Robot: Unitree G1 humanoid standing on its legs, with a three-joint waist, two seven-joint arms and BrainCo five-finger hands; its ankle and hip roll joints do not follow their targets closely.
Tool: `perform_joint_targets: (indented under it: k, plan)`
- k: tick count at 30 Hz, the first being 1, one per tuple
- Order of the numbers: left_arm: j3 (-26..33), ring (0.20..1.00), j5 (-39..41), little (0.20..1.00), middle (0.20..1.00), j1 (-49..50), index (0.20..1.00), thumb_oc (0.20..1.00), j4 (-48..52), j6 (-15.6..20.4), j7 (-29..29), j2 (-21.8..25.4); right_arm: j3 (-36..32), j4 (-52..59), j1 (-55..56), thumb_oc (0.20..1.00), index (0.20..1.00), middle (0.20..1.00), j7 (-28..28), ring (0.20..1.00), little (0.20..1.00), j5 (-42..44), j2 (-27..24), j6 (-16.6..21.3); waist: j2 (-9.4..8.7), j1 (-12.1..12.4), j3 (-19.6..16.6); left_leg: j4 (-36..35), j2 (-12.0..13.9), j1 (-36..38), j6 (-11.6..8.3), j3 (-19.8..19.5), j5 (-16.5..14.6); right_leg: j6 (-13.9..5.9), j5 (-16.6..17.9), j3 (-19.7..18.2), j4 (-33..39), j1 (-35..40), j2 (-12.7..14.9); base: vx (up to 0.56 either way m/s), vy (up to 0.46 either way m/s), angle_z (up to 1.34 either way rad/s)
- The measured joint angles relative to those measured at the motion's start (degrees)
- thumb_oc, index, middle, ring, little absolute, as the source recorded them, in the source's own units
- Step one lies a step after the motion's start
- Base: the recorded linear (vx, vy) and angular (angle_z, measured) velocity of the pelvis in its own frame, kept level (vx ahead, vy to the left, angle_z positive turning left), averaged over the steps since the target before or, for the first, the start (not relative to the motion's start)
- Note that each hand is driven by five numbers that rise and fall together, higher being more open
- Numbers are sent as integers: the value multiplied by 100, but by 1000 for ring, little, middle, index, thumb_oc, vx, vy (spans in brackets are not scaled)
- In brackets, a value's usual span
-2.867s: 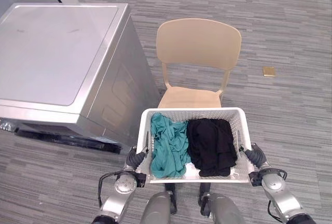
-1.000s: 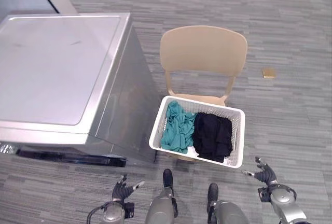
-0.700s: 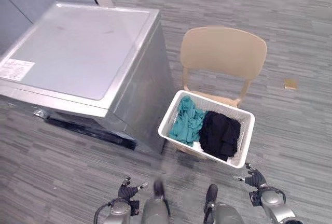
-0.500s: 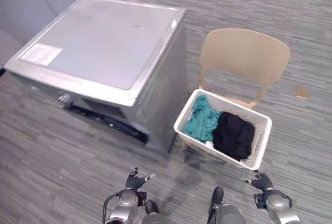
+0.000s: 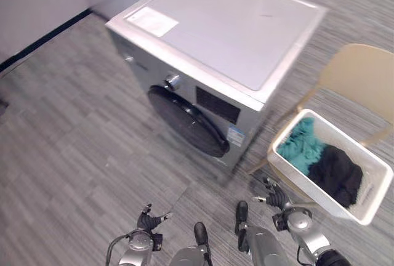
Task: Grab the laundry basket,head to the washer,open it,put in the laundry and shut it.
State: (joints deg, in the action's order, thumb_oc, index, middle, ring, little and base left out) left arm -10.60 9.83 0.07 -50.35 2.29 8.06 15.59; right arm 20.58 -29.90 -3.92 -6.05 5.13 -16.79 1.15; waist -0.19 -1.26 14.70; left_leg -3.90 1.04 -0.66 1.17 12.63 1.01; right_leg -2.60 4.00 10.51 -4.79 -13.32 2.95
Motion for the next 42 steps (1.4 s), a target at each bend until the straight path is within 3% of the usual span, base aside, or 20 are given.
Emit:
perform_joint_targets:
  k: [1,2,5,11,18,28,34,36,37,42]
  plan:
    - [-15,1000,0,1000,1000,22,1000,1000,54,4,1,-8,11,-17,-25,1000,1000,1000,7,1000,1000,4,-19,3,3,38,-1,19,-5,12,-14,-149,0,93,153,-35,124,131,-49,59,-80,75]
    - [8,1000,0,1000,1000,190,1000,1000,101,33,2,22,28,2,-325,1000,1000,1000,10,1000,1000,14,0,53,67,289,21,26,60,2,-30,-207,12,173,210,8,270,235,-105,80,-124,44]
    - [195,1000,3,1000,1000,327,1000,1000,-31,32,9,-65,285,86,-1036,1000,1000,1000,-12,1000,1000,53,-70,96,215,392,85,-13,101,-52,-126,-237,50,214,460,199,949,521,-188,3,-80,18]
    - [188,1000,12,1000,1000,145,1000,1000,1,43,82,-78,471,187,-1890,1000,1000,1000,-186,1000,1000,40,-136,130,272,554,108,-11,122,-394,-221,-395,95,251,505,348,948,253,-189,-52,-10,12]
    - [20,1000,41,1000,1000,-2,1000,1000,240,160,188,-73,333,-7,-2488,1000,1000,1000,-769,1000,1000,3,-135,168,424,806,368,-16,57,-744,-228,-563,187,243,555,546,947,-8,-102,-58,17,17]
    - [-145,1000,128,1000,1000,-468,1000,1000,323,274,342,-29,366,-705,-3215,1000,1000,1000,-1136,1000,1000,233,-82,240,358,949,808,-19,-7,-1016,-209,-684,278,224,640,657,947,-225,-28,-26,32,7]
    - [-312,1000,334,1000,1000,-702,1000,1000,310,269,373,-36,1172,-249,-3301,1000,1000,1000,-985,1000,1000,724,341,160,277,979,862,0,3,-1079,-211,-729,282,225,658,740,945,-233,-22,-8,-6,4]
    - [-727,1000,365,1000,1000,-1429,1000,1000,284,362,416,-61,1663,-265,-4290,1000,1000,1000,-862,1000,1000,1301,761,-65,281,1349,870,226,39,-1358,-305,-1103,308,247,637,1062,946,-250,-36,20,-101,68]
    - [-735,1000,366,1000,1000,-1492,1000,1000,309,420,442,-51,1690,-222,-4492,1000,1000,1000,-802,1000,1000,1351,863,-3,290,1350,873,220,52,-1388,-350,-1208,336,279,616,1195,946,-240,-50,24,-57,74]
    - [-978,1000,514,1000,1000,-1609,1000,1000,326,485,484,-21,1923,746,-5257,1000,1000,1000,-426,1000,1000,1528,1427,629,298,1849,877,191,68,-1595,-459,-1666,438,384,534,1554,945,-235,-66,70,-56,51]
